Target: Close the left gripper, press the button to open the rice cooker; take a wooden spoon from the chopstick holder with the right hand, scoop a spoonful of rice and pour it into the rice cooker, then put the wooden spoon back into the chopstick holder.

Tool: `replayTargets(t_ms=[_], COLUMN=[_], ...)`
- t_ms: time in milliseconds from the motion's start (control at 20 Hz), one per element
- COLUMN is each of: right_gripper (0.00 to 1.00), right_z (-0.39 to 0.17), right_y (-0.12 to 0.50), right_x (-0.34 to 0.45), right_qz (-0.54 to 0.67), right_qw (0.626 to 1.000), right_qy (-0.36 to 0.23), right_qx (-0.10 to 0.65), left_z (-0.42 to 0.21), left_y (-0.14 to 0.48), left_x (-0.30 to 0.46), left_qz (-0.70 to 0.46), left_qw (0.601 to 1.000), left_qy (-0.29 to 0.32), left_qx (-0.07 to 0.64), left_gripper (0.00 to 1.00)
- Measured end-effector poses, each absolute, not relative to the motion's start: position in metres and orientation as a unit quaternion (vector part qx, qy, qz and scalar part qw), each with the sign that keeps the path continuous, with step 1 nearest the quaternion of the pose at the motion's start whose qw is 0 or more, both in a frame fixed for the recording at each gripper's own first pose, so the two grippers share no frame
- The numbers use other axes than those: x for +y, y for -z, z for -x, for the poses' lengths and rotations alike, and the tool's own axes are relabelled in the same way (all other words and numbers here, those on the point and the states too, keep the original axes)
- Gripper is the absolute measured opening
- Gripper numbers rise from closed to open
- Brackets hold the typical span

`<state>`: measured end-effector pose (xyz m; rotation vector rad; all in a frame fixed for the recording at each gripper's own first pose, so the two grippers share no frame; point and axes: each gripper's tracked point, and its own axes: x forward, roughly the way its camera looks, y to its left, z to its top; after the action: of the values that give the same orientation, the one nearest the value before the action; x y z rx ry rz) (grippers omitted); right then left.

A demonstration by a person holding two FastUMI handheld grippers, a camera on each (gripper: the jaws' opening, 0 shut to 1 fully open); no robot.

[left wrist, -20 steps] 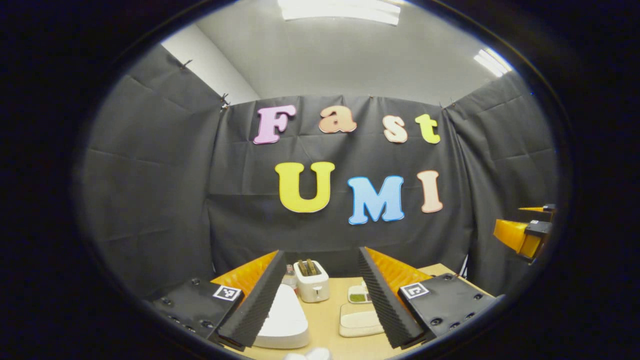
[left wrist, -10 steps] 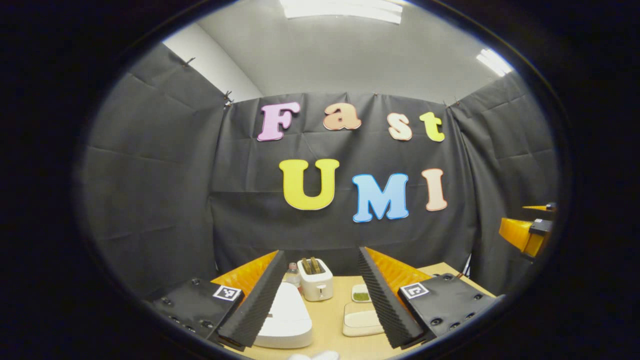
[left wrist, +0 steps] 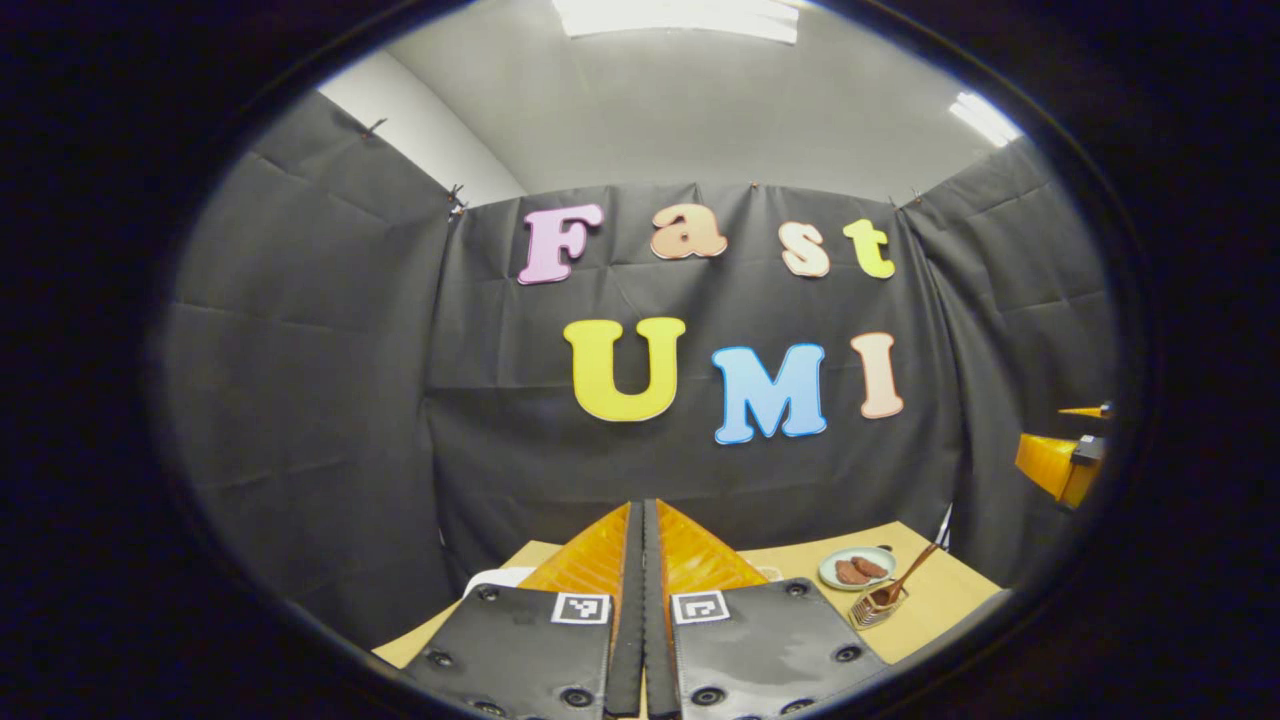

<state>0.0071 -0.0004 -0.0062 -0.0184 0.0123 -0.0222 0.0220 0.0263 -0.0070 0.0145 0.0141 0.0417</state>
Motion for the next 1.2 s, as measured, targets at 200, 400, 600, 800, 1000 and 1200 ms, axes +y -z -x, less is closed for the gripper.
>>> replayTargets(t_ms=[200,400,600,800,1000,1200], right_gripper=[0.99,0.99,0.99,0.99,0.99,0.99], right_z=[-0.009,-0.011,-0.010,-0.009,-0.007,-0.006], right_y=[0.011,0.017,0.030,0.038,0.044,0.047], right_x=[0.003,0.008,0.013,0.020,0.025,0.027], right_qz=[0.014,0.023,0.035,0.047,0.052,0.052], right_qw=[1.000,0.999,0.998,0.997,0.996,0.996], right_qy=[0.008,0.005,0.001,-0.003,-0.008,-0.011], right_qx=[0.014,0.026,0.044,0.060,0.068,0.074], left_z=[-0.042,-0.072,-0.091,-0.105,-0.107,-0.105], left_y=[0.040,0.103,0.188,0.251,0.291,0.313], left_x=[0.049,0.090,0.131,0.148,0.159,0.164], left_qz=[0.004,0.012,0.022,0.028,0.026,0.022], left_qw=[0.998,0.992,0.979,0.965,0.954,0.945], left_qy=[-0.039,-0.079,-0.121,-0.142,-0.157,-0.164], left_qx=[0.039,0.095,0.163,0.219,0.255,0.283], left_gripper=[0.09,0.09,0.09,0.09,0.10,0.09])
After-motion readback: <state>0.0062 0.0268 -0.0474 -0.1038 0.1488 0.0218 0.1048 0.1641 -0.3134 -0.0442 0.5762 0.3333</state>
